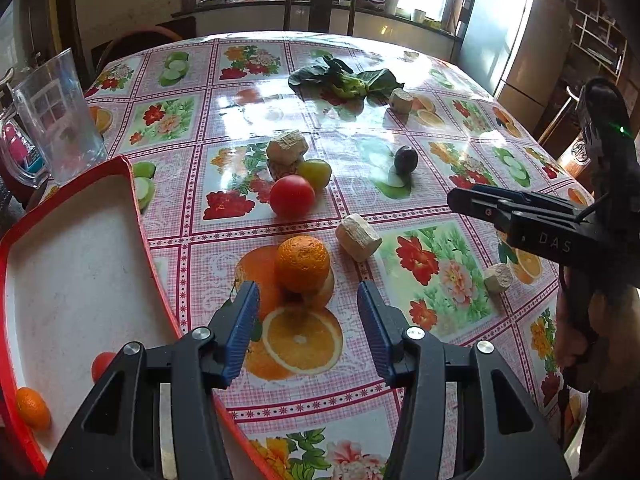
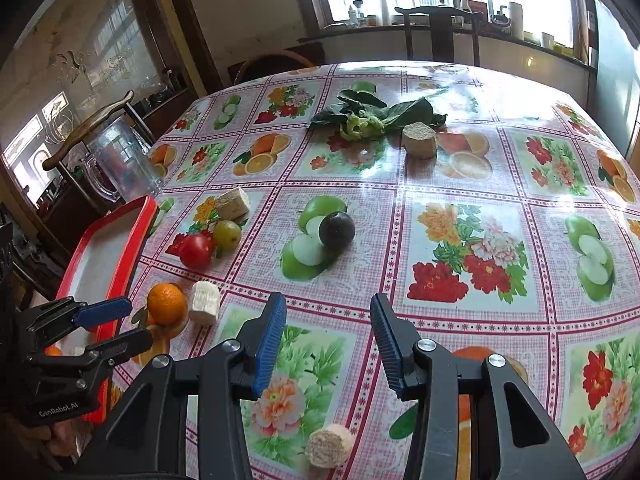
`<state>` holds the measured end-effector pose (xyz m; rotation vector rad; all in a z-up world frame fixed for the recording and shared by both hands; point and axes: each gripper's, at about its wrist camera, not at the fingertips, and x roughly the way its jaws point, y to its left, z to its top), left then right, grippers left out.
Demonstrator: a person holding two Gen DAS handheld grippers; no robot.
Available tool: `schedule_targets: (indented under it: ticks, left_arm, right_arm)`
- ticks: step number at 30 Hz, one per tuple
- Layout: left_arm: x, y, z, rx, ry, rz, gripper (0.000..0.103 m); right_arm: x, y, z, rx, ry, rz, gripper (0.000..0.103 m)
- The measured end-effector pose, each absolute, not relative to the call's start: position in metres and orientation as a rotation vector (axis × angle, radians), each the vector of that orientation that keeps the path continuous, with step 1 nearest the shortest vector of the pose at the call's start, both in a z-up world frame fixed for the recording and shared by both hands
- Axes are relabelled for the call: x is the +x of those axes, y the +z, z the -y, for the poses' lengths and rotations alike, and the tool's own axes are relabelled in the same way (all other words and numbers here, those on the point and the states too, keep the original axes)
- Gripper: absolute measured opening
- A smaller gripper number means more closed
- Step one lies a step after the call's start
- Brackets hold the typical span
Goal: Organize fruits
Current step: 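Move the left tool to a third orange while the right tool approaches the dark plum, then grasp the orange with the left tool while the right tool grasps the dark plum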
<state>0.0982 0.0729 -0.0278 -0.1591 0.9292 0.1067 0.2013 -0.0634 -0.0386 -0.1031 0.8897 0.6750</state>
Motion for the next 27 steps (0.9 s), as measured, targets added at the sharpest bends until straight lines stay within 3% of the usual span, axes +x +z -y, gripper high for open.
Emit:
schedule_targets:
  ticks: [14,15,18,27]
  left_arm:
    - [0.132,-0.044,-0.075,-0.16,0.102,-1.016,0.045]
    - [0.133,-0.044,-0.074,-0.154,0.106,-1.015,0.043]
    - [0.134,-0.044,-0.078,-0.164,0.121,-1.006,0.034]
    - [0.117,-0.038,-0.08,-0.225,0.102,-0.957,0.03]
  right_arm:
    - [0.248,-0.056,0.025,-0.159,0.649,-0.906,0.044]
    - [0.248,-0.057,0.024,-0.163,0.647,-0.902,0.043]
    - [0.247,-0.056,0.024,-0.154,0.658,-0.899,0.025]
    - [0.213,-0.041,0.048,-0.101,0.687,-0.869,0.025]
